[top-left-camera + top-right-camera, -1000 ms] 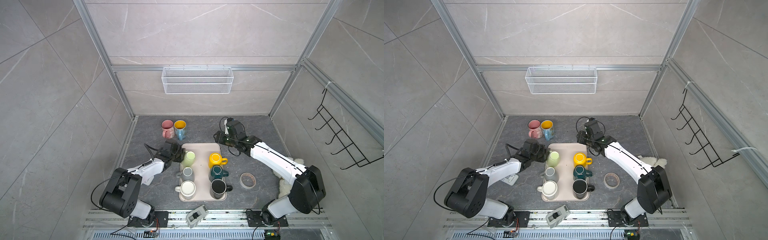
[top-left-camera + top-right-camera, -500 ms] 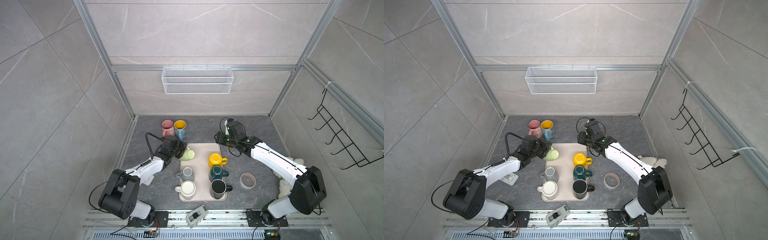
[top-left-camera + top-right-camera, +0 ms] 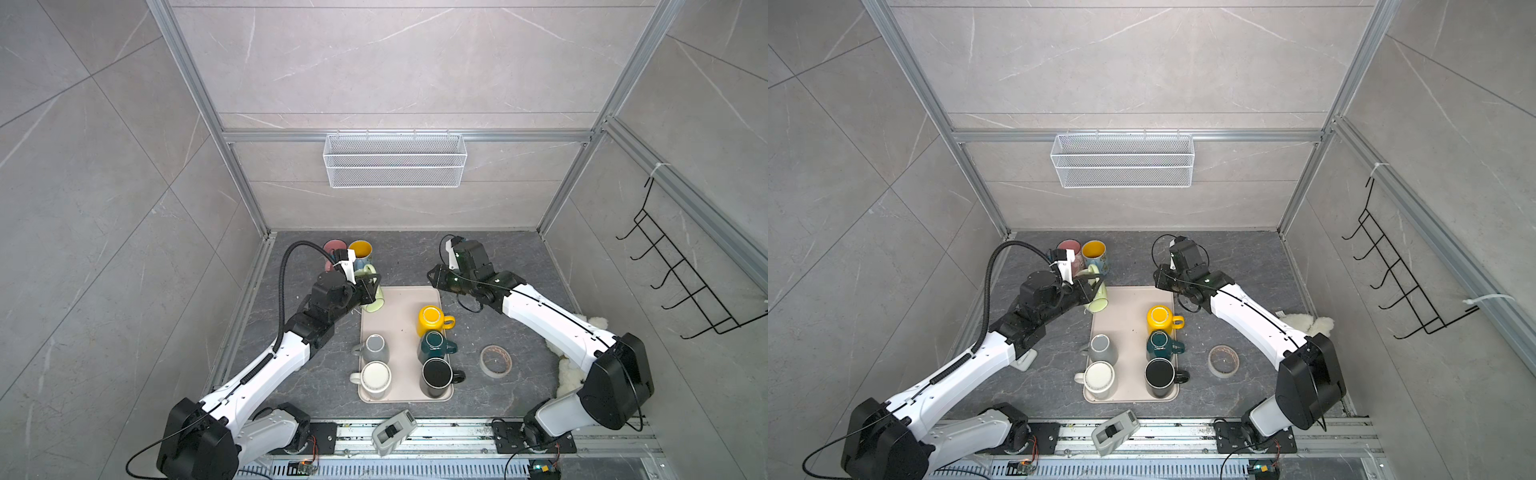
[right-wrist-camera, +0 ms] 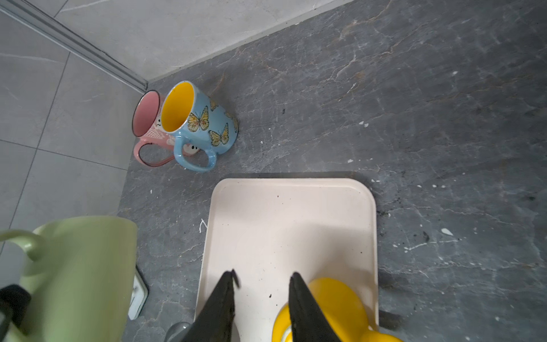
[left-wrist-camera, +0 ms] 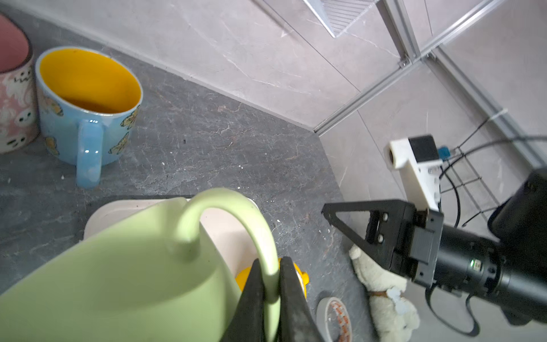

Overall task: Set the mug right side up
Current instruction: 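Rotate the green mug upright with the left gripper while the right gripper reaches toward it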

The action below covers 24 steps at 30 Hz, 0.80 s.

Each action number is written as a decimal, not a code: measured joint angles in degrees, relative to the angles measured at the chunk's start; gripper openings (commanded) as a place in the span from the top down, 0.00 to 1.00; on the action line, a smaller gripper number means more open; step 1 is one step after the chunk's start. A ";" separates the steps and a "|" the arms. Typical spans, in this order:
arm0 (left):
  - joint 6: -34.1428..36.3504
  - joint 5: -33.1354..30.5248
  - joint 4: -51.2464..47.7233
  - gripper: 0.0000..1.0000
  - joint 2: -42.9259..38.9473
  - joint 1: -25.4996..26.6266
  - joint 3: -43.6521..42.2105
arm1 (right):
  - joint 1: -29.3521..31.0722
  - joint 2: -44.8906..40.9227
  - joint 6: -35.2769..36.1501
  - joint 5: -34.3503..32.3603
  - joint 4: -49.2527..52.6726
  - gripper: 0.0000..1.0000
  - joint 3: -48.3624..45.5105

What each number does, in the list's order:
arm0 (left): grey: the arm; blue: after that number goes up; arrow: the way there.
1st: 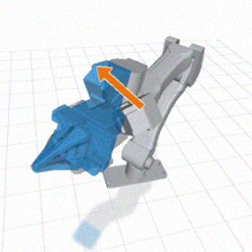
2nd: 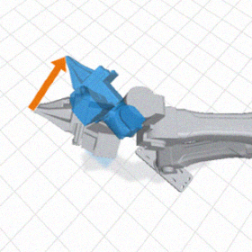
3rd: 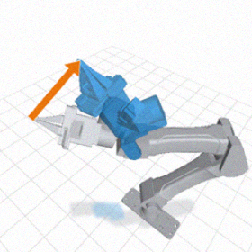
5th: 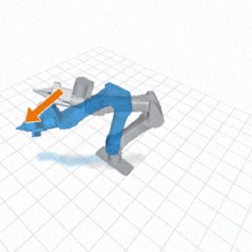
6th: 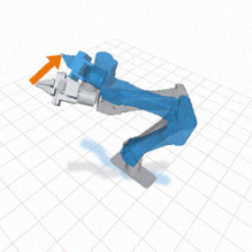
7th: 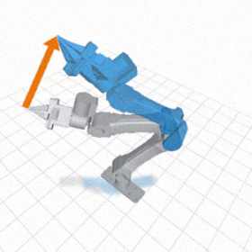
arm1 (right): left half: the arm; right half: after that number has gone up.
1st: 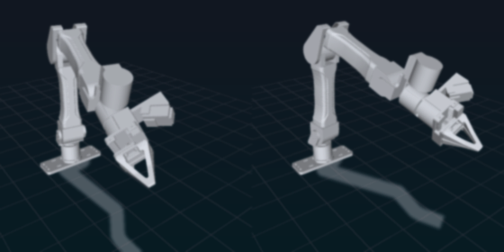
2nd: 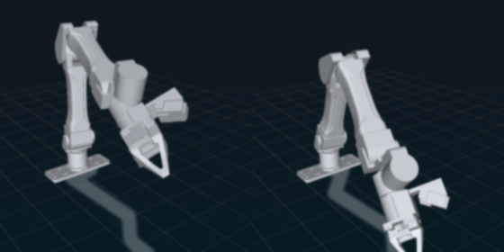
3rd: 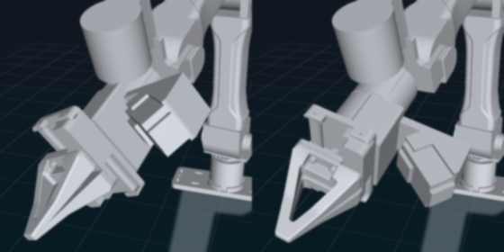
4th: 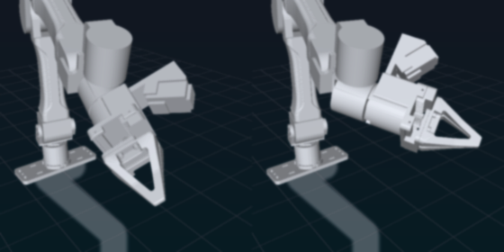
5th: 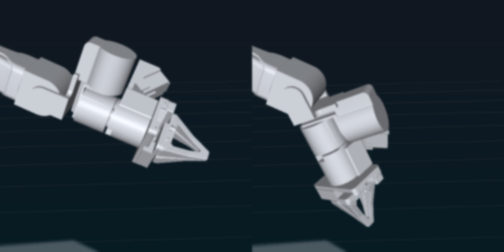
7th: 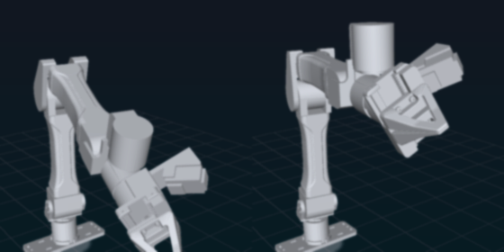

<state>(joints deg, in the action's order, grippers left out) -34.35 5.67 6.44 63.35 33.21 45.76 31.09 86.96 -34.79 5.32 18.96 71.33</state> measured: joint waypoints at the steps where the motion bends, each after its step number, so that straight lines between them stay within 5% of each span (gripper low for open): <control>1: 3.32 -1.36 -0.92 1.00 -0.50 1.79 0.07 | 0.00 -0.15 0.13 0.61 -0.04 0.80 0.28; 9: 27.82 -13.29 -3.80 1.00 -1.18 14.47 0.42 | 0.00 -2.99 1.14 5.64 -0.87 0.79 0.68; 24: 61.83 -28.87 12.35 1.00 0.55 24.26 -4.39 | 0.00 -4.87 4.48 20.81 -5.81 0.57 1.81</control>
<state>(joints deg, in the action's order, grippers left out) 27.49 -23.20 18.79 63.90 57.47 41.36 31.09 82.08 -30.30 26.13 13.15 73.14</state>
